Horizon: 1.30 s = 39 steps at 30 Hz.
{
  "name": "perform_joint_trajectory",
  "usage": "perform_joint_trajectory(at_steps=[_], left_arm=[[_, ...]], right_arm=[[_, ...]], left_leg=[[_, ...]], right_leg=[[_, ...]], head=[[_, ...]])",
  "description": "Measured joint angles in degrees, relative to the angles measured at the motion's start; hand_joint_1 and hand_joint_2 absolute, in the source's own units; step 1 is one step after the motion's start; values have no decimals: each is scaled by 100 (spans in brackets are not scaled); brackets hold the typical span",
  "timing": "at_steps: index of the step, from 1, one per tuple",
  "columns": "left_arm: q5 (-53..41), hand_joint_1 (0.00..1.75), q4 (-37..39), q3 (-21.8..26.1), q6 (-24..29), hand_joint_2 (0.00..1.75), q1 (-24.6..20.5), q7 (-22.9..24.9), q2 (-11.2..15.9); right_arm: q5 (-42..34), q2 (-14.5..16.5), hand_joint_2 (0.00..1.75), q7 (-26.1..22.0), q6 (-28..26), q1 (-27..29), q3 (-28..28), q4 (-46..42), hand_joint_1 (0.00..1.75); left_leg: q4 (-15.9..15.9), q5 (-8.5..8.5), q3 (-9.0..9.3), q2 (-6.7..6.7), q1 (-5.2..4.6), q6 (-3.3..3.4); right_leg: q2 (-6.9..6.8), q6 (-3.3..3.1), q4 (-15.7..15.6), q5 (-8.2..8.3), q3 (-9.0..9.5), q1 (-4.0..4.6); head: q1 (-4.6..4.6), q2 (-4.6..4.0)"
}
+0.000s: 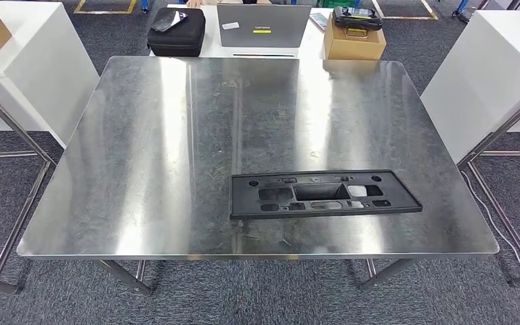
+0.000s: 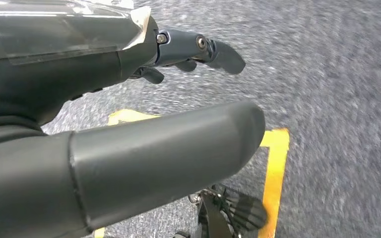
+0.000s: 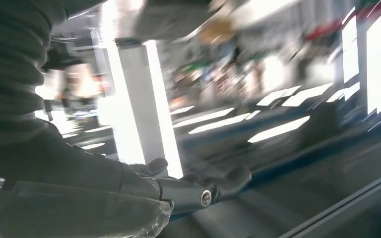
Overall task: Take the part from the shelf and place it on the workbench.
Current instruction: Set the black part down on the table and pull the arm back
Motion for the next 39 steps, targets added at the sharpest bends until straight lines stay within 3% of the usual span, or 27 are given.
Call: perform_joint_trajectory(at_steps=[2,5,9,12,17,25,29,31,35,39], left_arm=[[61,0,0,63,22,0,23,-22,0],[122,0,-1,160,5,0,16,-131,2],[141,0,-1,213,-152,0,-12,-270,5],[102,0,-1,215,-270,0,-38,-308,9],[72,0,-1,216,-306,0,-83,-297,11],[61,0,-1,260,-308,0,-88,-288,13],[63,0,0,263,-336,0,-90,-117,2],[38,0,1,248,-387,0,-90,52,-15],[-137,0,5,159,-492,0,-90,477,-51],[-257,0,6,71,-616,0,-90,808,-52]], right_arm=[[410,762,175,-487,-175,73,-1090,37,0],[950,1548,175,-818,-975,55,-2305,693,0],[1395,2062,175,-849,-2493,-66,-3333,2319,0],[1402,2384,175,-688,-3092,-173,-3817,3525,0],[1709,2875,175,186,-3312,-246,-4018,4610,0],[1664,3183,175,392,-3348,-314,-4020,5286,0],[1669,3330,175,966,-3280,-370,-4009,5743,0],[1890,3434,175,1175,-2985,-388,-3981,6189,0],[2458,3789,0,1319,-1960,-403,-3791,6916,0],[3092,4122,0,1308,-1295,-417,-3341,7358,0]], left_leg=[[-2,-9,5,-7,1,-9],[-7,-27,13,49,-7,-18],[-9,-52,36,111,-7,-15],[-11,-69,57,154,-10,-19],[-13,-84,88,176,-6,-27],[-13,-81,89,176,-9,-25],[-13,-83,88,175,-7,-26],[-13,-84,88,175,-6,-27],[-14,-84,91,171,-3,-28],[-15,-84,94,170,1,-29]], right_leg=[[-7,-6,3,-8,12,1],[53,-6,8,-9,25,-4],[118,-6,8,-9,48,-4],[158,-8,8,-11,40,-5],[174,-24,8,-25,17,-3],[175,-24,12,-24,24,-6],[175,-25,12,-25,27,-5],[175,-25,13,-26,32,-3],[174,-35,18,-34,31,-1],[173,-38,21,-35,34,2]], head=[[6,0],[3,0],[5,0],[5,0],[5,0],[5,0],[7,0],[7,0],[4,0],[4,0]])
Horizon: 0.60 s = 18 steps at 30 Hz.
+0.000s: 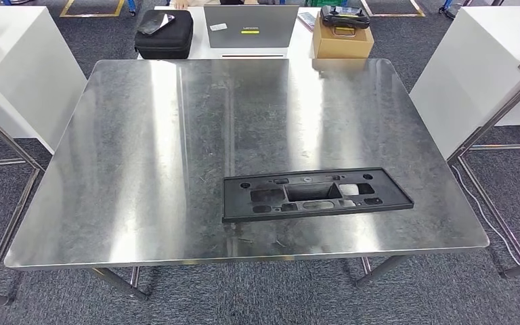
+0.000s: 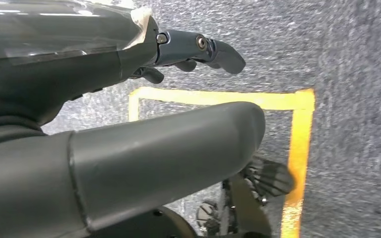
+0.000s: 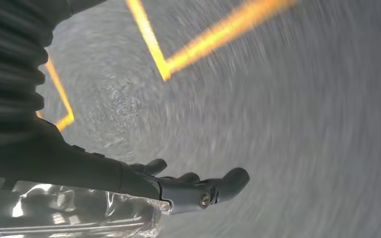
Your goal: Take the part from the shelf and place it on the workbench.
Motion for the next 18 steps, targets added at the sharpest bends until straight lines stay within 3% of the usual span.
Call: perform_joint_trajectory(at_steps=[6,10,12,14,16,17,18], left_arm=[[-97,0,0,-79,-147,0,0,189,10],[-159,0,0,-119,-211,0,4,231,16],[-218,0,0,-150,-224,0,8,238,16],[-249,0,0,-188,-231,0,7,240,17],[-261,0,0,-209,-239,0,7,243,22],[-275,0,1,-214,-249,0,10,255,25],[-291,0,1,-220,-257,0,13,277,25]], right_arm=[[489,284,0,100,238,-59,550,269,0],[639,473,0,238,381,-87,831,357,0],[657,540,0,314,413,-91,916,383,0],[657,578,0,367,422,-90,962,405,0],[657,595,0,394,424,-83,984,422,0],[655,598,0,411,425,-74,991,427,0],[649,599,0,434,425,-65,998,430,0]], left_leg=[[0,0,1,-1,-3,0],[27,-22,-3,-3,-58,67],[-46,26,34,5,-38,128],[-123,77,65,23,-20,191],[-130,89,56,38,-37,212],[-129,91,50,40,-47,212],[-126,94,47,39,-58,209]], right_leg=[[0,-1,0,0,4,-3],[-3,50,-34,29,58,-58],[-4,61,28,-19,37,-66],[-6,-14,479,-274,-165,-64],[-4,-107,1304,-641,-550,-50],[-3,-115,1633,-755,-702,-36],[-2,-101,1766,-781,-756,-22]], head=[[2,0],[-5,0],[-2,0],[12,0],[25,0],[29,0],[30,0]])
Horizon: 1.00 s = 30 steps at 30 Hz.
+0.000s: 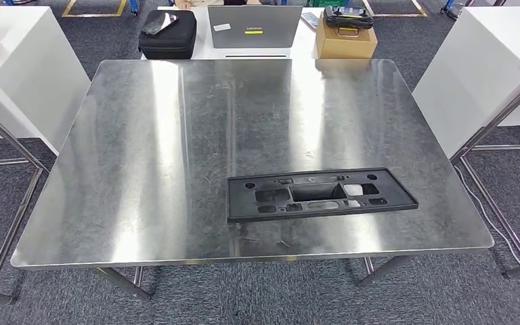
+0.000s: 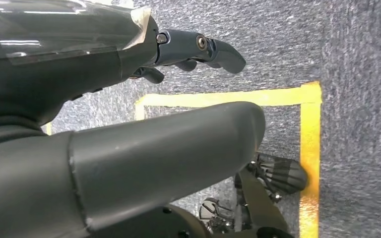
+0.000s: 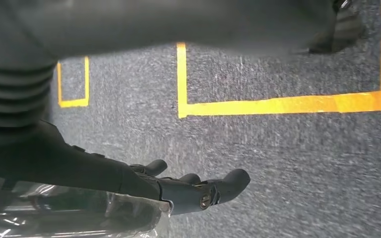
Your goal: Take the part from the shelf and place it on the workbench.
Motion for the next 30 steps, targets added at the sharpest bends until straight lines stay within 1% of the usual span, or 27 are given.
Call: perform_joint_trajectory(at_steps=[1,2,3,4,5,6,7,8,10,11,12,13,14,15,16,17,18,19,20,21,22,23,25,26,27,28,30], left_arm=[[-20,0,1,-9,-8,0,4,26,1],[-44,0,1,-19,-15,0,7,48,2],[-62,0,1,-31,-20,0,9,57,3],[-81,0,1,-44,-29,0,10,53,6],[-99,0,1,-60,-48,0,10,40,9],[-113,0,1,-73,-69,0,10,26,13],[-125,0,1,-85,-89,0,10,10,16],[-134,0,1,-96,-107,0,10,-10,18],[-139,0,1,-115,-125,0,15,-45,29],[-139,0,1,-125,-134,0,19,-56,35],[-139,0,1,-132,-145,0,21,-62,42],[-141,0,1,-138,-155,0,23,-65,45],[-146,0,1,-143,-167,0,24,-68,47],[-153,0,1,-150,-175,0,27,-75,51],[-163,0,1,-157,-180,0,30,-82,57],[-172,0,1,-164,-186,0,33,-89,64],[-182,0,1,-168,-192,0,33,-97,73],[-191,0,1,-170,-200,0,30,-109,81],[-201,0,1,-172,-207,0,22,-122,86],[-215,0,1,-174,-213,0,15,-138,89],[-229,0,1,-175,-218,0,10,-150,90],[-242,0,1,-178,-222,0,7,-156,91],[-266,0,1,-189,-231,0,7,-160,92],[-277,0,1,-201,-235,0,3,-160,89],[-288,0,1,-216,-240,0,-1,-160,86],[-299,0,1,-232,-244,0,-5,-161,83],[-313,0,1,-259,-251,0,-8,-161,83]], right_arm=[[-9,2,0,28,1,8,5,2,0],[-21,6,0,52,1,11,7,3,0],[-37,12,0,68,0,11,8,4,0],[-56,22,0,75,-3,8,8,4,0],[-79,37,0,77,-8,6,7,4,0],[-103,51,0,77,-13,6,7,4,0],[-123,65,0,76,-18,7,6,4,0],[-137,76,0,76,-21,10,5,4,0],[-151,102,0,73,-24,10,5,8,0],[-159,116,0,70,-26,6,5,10,0],[-168,131,0,65,-27,6,4,12,0],[-178,139,0,56,-29,7,4,13,0],[-187,142,0,49,-30,14,3,13,0],[-193,145,0,43,-30,21,2,13,0],[-197,150,0,40,-31,26,2,14,0],[-197,155,0,43,-34,28,1,14,0],[-197,162,0,52,-40,29,1,15,0],[-197,169,0,64,-51,28,1,15,0],[-197,172,0,77,-65,27,1,15,0],[-197,174,0,88,-80,24,1,15,0],[-193,174,0,93,-95,20,1,15,0],[-189,174,0,97,-106,19,1,15,0],[-173,173,0,98,-116,28,1,15,0],[-167,170,0,99,-117,33,1,15,0],[-162,168,0,99,-117,37,1,15,0],[-161,168,0,99,-118,36,1,15,0],[-163,175,0,99,-121,37,1,16,0]], left_leg=[[4,4,-1,-5,-8,-5],[12,6,0,-9,-13,-15],[27,8,-3,-14,-14,-32],[49,1,-8,-17,-27,-60],[69,-4,-13,-20,-37,-95],[85,-8,-17,-21,-48,-128],[91,-9,-19,-22,-56,-159],[85,2,-18,-22,-48,-184],[115,-25,-42,-21,-24,-239],[209,-128,-83,-12,-8,-275],[408,-311,-161,0,11,-312],[715,-551,-274,15,33,-351],[1084,-787,-405,26,53,-387],[1407,-951,-509,31,74,-419],[1585,-1012,-544,37,95,-444],[1557,-964,-477,45,115,-464],[1305,-829,-297,52,136,-477],[906,-681,-40,58,159,-488],[540,-561,180,54,161,-486],[270,-483,332,44,156,-468],[138,-453,393,33,139,-440],[140,-434,371,23,104,-397],[119,-350,304,31,70,-277],[97,-302,272,40,59,-216],[74,-248,229,50,57,-149],[64,-202,184,59,54,-102],[67,-103,56,64,27,-43]], right_leg=[[0,30,-107,65,69,12],[-1,64,-435,197,250,16],[-1,82,-867,340,483,17],[2,68,-1242,467,674,35],[4,28,-1493,552,796,51],[7,-21,-1601,591,839,70],[9,-70,-1604,612,827,93],[9,-103,-1600,623,822,100],[0,-180,-1618,669,825,64],[-9,-232,-1630,702,823,41],[-19,-281,-1640,735,814,16],[-30,-315,-1637,760,794,20],[-41,-338,-1631,782,759,23],[-50,-339,-1623,800,723,26],[-57,-332,-1612,817,687,26],[-60,-316,-1599,833,656,21],[-61,-297,-1582,846,629,12],[-61,-276,-1558,858,607,5],[-61,-254,-1531,870,583,15],[-60,-226,-1511,886,562,26],[-60,-190,-1501,908,541,41],[-60,-146,-1508,937,525,54],[-55,-48,-1517,978,488,54],[-51,-26,-1486,945,456,47],[-47,-37,-1374,830,397,42],[-45,-82,-1137,621,308,34],[-39,-163,-428,122,82,36]], head=[[2,0],[2,0],[5,0],[9,0],[9,0],[8,0],[6,0],[3,0],[4,0],[-8,0],[-23,0],[-41,0],[-55,0],[-60,0],[-60,0],[-61,0],[-61,0],[-64,0],[-71,0],[-69,0],[-67,0],[-63,0],[-54,0],[-55,0],[-48,0],[-31,0],[3,0]])
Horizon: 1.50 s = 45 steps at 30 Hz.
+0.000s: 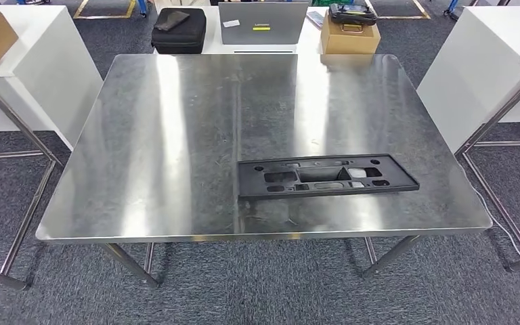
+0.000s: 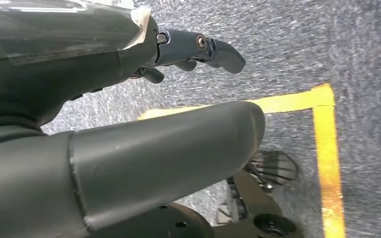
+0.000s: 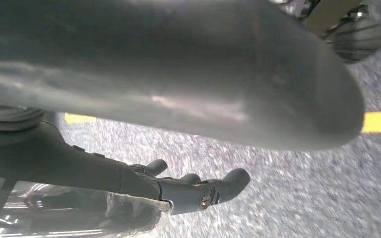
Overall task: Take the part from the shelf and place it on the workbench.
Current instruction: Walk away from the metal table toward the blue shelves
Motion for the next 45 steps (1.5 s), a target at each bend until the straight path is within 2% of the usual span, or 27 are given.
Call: perform_joint_trajectory(at_steps=[1,3,5,7,9,11,12,13,15,16,17,19,20,22,24,27,29,31,32,33,34,36,38,40,42,43,45], left_arm=[[-6,0,0,-10,-5,0,-1,1,-1],[-15,0,0,-21,-14,0,-5,2,-3],[-25,0,0,-34,-16,0,-10,4,-5],[-31,0,0,-50,-20,0,-15,7,-12],[-32,0,0,-57,-20,0,-19,11,-16],[-29,0,0,-58,-16,0,-18,15,-11],[-26,0,0,-58,-13,0,-14,18,-9],[-23,0,0,-58,-12,0,-7,22,-6],[-16,0,0,-58,-10,0,1,37,-1],[-14,0,0,-58,-9,0,3,45,2],[-13,0,0,-58,-9,0,3,53,3],[-14,0,0,-58,-8,0,2,65,5],[-16,0,0,-58,-8,0,1,70,5],[-24,0,0,-58,-7,0,-8,75,1],[-31,0,0,-60,-4,0,-16,78,-1],[-33,0,0,-60,2,0,-17,83,1],[-39,0,-1,-60,2,0,-20,92,-3],[-51,0,-2,-60,-1,0,-24,99,-3],[-59,0,-2,-60,-5,0,-24,100,-3],[-69,0,-2,-61,-9,0,-24,100,-3],[-80,0,-2,-61,-13,0,-25,100,-3],[-100,0,-2,-63,-15,0,-31,104,-5],[-109,0,-2,-68,-18,0,-41,114,-12],[-108,0,-2,-73,-22,0,-49,120,-17],[-105,0,-2,-73,-20,0,-46,119,-13],[-103,0,-2,-73,-17,0,-41,119,-8],[-101,0,-2,-73,-13,0,-30,118,2]], right_arm=[[-1,5,0,0,-2,0,0,1,0],[-2,9,0,0,-4,0,-1,1,0],[-1,9,0,2,-7,-7,-2,1,0],[0,2,0,8,-11,-27,-2,0,0],[3,1,0,17,-14,-39,-1,0,0],[9,17,0,33,-12,-32,0,4,0],[14,26,0,43,-7,-29,-1,7,0],[19,33,0,49,-1,-26,-1,9,0],[28,40,0,54,11,-22,-2,12,0],[30,42,0,55,14,-19,-2,12,0],[30,45,0,57,16,-18,-2,12,0],[29,52,0,64,22,-17,-2,12,0],[29,55,0,68,26,-16,-2,12,0],[28,55,0,72,33,-19,-2,13,0],[28,57,0,72,33,-27,-2,14,0],[28,61,0,74,32,-16,-2,14,0],[27,60,0,78,31,1,-2,14,0],[25,66,0,82,30,1,-2,14,0],[22,69,0,87,30,1,-2,14,0],[18,71,0,91,30,0,-2,14,0],[13,72,0,96,29,-2,-2,14,0],[0,71,0,98,26,-11,-2,14,0],[-4,62,0,95,23,-36,-2,10,0],[12,58,0,80,24,-56,-2,8,0],[33,64,0,74,41,-56,-2,9,0],[41,66,0,79,55,-55,-2,10,0],[42,64,0,95,81,-49,-3,10,0]], left_leg=[[3,55,-75,3,-17,9],[11,160,-210,6,-50,12],[18,264,-325,-1,-78,2],[24,364,-404,-5,-106,-32],[6,472,-434,1,-119,-86],[-9,547,-456,-1,-107,-149],[44,464,-492,-3,-92,-184],[175,274,-545,-6,-73,-220],[735,-332,-698,-8,-24,-291],[1084,-572,-764,-9,2,-325],[1379,-674,-790,-9,32,-365],[1514,-489,-618,-5,107,-445],[1310,-319,-395,-2,151,-487],[635,-257,127,-13,196,-557],[231,-405,345,-33,172,-525],[155,-326,234,-26,96,-284],[111,-185,97,-5,77,-115],[110,-42,-75,11,49,-34],[113,36,-170,19,31,-23],[117,118,-272,26,12,-20],[121,201,-366,30,-8,-22],[128,370,-539,29,-35,-36],[132,516,-643,26,-51,-81],[85,667,-664,39,-45,-149],[28,759,-691,40,-26,-220],[87,633,-734,31,-14,-249],[517,35,-848,9,20,-296]], right_leg=[[3,-2,339,-167,-69,4],[7,64,519,-167,48,21],[8,112,-14,58,523,48],[9,61,-870,139,1120,104],[12,-8,-1344,121,1371,156],[10,-67,-1399,192,1309,119],[-2,-115,-1404,243,1270,85],[-20,-177,-1413,306,1220,48],[-53,-258,-1412,436,1088,29],[-62,-267,-1406,497,1013,31],[-70,-249,-1390,559,937,27],[-81,-182,-1314,657,760,-5],[-83,-143,-1248,690,667,-28],[-81,-76,-1088,729,477,-46],[-80,10,-990,785,360,-20],[-67,176,-977,848,279,-4],[-50,141,-680,519,144,-16],[-33,71,-8,-13,-41,-15],[-23,82,330,-169,-93,-11],[-13,123,563,-198,-81,-5],[-4,176,623,-109,23,6],[5,210,160,141,527,35],[6,96,-806,85,1234,106],[7,-22,-1390,-32,1561,179],[-2,-94,-1444,77,1477,153],[-15,-152,-1447,155,1416,118],[-48,-253,-1456,322,1269,50]], head=[[13,0],[19,0],[26,0],[27,0],[18,0],[14,0],[10,0],[1,0],[-22,0],[-28,0],[-29,0],[-30,0],[-34,0],[-60,0],[-83,0],[-82,0],[-50,0],[-5,0],[6,0],[9,0],[12,0],[12,0],[10,0],[-2,0],[-12,0],[-12,0],[-32,0]])
